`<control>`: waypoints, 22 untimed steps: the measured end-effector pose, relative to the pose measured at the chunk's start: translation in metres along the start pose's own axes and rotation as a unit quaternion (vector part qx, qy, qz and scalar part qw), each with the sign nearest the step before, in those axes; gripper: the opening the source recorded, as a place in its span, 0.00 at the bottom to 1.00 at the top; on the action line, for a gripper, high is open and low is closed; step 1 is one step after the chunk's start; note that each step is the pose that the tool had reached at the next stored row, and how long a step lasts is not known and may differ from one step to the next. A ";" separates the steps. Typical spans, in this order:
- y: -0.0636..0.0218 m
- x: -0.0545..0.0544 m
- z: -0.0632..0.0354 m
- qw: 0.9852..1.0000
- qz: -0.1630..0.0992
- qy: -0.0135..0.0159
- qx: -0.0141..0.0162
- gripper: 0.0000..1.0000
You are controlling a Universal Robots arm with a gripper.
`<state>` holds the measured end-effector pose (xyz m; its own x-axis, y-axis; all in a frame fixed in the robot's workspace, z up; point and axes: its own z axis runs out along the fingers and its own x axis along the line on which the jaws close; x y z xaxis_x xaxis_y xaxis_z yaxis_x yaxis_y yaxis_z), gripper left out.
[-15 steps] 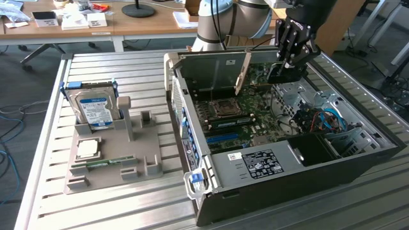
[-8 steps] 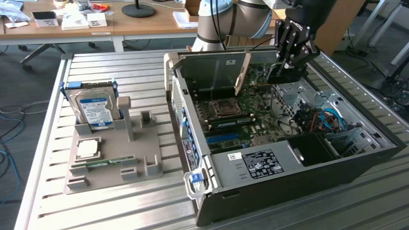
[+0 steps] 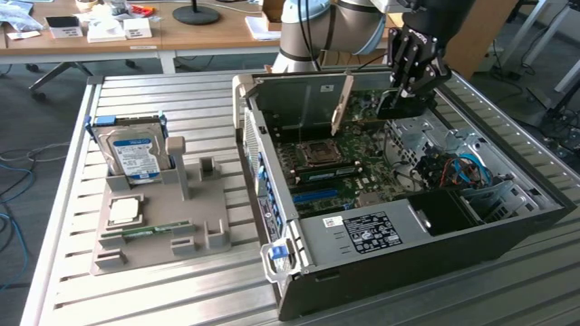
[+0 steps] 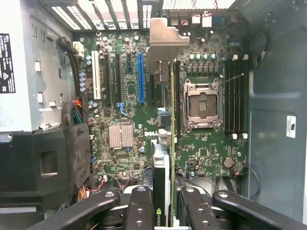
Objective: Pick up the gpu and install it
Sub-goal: 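Insert the gpu into the slot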
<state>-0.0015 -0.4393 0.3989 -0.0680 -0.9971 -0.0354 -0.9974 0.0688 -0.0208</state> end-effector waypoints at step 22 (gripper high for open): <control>0.0145 0.002 0.0069 1.000 0.000 0.000 0.000 0.27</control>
<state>-0.0159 -0.4401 0.3916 -0.0679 -0.9971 -0.0354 -0.9974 0.0687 -0.0208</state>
